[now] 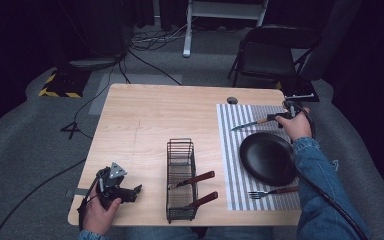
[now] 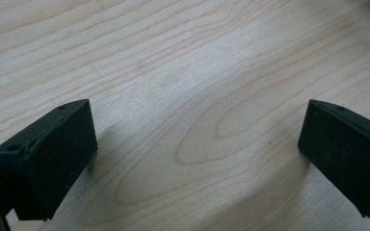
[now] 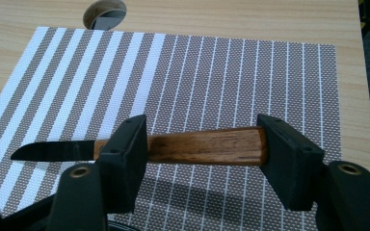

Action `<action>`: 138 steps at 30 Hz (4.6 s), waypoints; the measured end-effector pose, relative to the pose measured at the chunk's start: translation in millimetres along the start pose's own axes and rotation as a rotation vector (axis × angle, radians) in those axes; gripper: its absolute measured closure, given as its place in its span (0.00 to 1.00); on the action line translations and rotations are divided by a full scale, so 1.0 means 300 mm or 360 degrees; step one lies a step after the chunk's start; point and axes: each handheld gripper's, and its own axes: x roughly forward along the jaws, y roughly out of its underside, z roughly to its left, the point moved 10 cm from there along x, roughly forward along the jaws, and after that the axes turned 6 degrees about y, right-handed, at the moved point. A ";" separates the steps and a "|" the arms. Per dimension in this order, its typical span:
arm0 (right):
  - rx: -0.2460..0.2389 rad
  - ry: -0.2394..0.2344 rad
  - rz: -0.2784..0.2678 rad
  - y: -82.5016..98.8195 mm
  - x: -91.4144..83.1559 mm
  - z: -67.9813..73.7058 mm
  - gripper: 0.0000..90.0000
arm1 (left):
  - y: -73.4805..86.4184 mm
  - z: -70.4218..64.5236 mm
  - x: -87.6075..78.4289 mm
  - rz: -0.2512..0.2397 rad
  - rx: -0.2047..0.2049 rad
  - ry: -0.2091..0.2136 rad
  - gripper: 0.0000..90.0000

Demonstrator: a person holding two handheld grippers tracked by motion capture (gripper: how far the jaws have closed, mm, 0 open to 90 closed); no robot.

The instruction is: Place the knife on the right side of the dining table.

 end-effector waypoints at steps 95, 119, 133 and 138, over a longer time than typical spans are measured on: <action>-0.0376 -0.0420 -0.0471 -0.020 -0.456 0.407 0.43 | 0.000 0.000 0.000 0.0000 0.0000 0.0001 0.00; -0.0544 -0.0613 -0.0620 0.293 -0.600 0.696 0.44 | -0.001 0.000 0.001 -0.0006 -0.0002 -0.0001 0.00; -0.0660 -0.0680 -0.0465 0.478 -0.530 0.791 0.44 | -0.001 -0.001 0.001 -0.0006 -0.0002 -0.0001 0.00; -0.0703 -0.0700 -0.0396 0.538 -0.489 0.818 0.43 | -0.001 0.000 0.000 -0.0005 -0.0001 -0.0001 0.00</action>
